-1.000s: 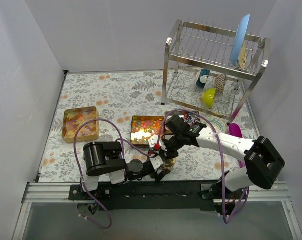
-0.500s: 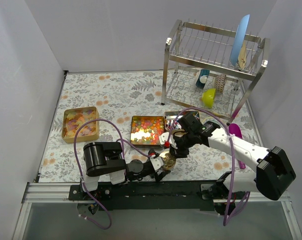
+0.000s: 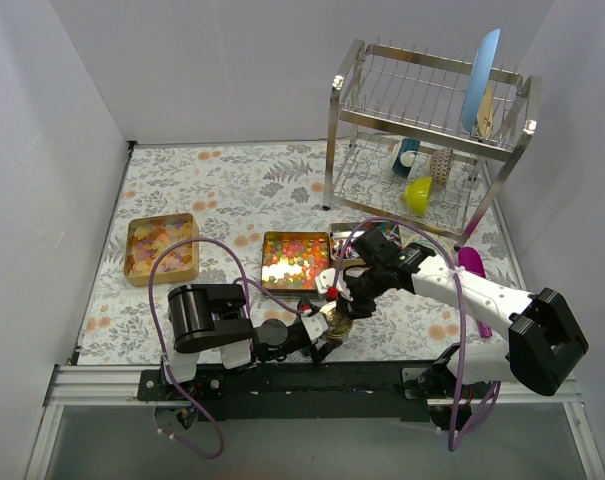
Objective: Pack the candies
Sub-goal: Close the bottle lid on the packing bottle, then screw the bottle lid onto the packing bottle.
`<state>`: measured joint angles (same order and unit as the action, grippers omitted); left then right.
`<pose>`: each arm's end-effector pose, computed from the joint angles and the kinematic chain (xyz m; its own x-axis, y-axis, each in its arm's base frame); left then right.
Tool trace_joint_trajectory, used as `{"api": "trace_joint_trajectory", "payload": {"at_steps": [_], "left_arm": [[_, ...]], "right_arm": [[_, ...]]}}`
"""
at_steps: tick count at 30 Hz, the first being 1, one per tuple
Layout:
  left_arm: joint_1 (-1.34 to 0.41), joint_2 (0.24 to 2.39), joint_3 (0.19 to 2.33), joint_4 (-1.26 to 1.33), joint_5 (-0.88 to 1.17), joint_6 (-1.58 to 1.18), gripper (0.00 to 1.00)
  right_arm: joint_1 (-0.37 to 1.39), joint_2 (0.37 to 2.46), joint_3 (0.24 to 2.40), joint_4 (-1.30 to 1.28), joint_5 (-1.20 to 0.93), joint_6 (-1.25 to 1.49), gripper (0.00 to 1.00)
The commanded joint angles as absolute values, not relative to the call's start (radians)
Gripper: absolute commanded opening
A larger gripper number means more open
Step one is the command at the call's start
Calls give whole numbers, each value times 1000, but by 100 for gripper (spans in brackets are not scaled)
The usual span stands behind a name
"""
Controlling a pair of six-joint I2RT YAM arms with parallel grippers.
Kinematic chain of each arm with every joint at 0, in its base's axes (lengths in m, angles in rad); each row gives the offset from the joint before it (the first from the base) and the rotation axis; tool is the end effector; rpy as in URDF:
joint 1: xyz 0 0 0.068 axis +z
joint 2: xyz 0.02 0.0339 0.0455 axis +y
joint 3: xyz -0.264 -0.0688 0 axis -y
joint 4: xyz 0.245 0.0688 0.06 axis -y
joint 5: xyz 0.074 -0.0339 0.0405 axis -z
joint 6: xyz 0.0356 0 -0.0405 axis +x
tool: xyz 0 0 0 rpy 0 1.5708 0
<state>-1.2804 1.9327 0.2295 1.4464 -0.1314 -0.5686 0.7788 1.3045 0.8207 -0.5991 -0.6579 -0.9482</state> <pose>0.0750 -0.2347 0.0819 -0.5532 -0.0132 -0.8329 0.7307 0.4725 -0.4928 0.1578 0.1863 0.2171 0.2506 -0.6558 -0.7121 -0.9538 -0.2930 -0.0658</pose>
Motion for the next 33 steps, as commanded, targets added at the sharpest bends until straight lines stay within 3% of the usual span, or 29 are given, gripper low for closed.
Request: {"api": "trace_joint_trajectory", "payload": {"at_steps": [1,3,5,7,19,33], "left_arm": [[-1289,2042,167,1614,-161,-442,0],[-1295,2042,164,1614,-160,-440,0],[-1301,2043,164,1615,-163,-436,0],[-1302,2046,167,1615,-166,-434,0],[-1302,2054,172,1618,-196,-431,0],[-1304,2080,187,1623,-250,-448,0]], "right_arm": [[703,1302,952,-748,-626,-953,56],[669,1311,1037,-825,-655,-986,69],[667,1338,1077,-902,-682,-1076,91],[667,1376,1106,-972,-695,-1172,98],[736,1684,1258,-1206,-752,-1387,98],[773,1583,1111,-1128,-703,-1347,98]]}}
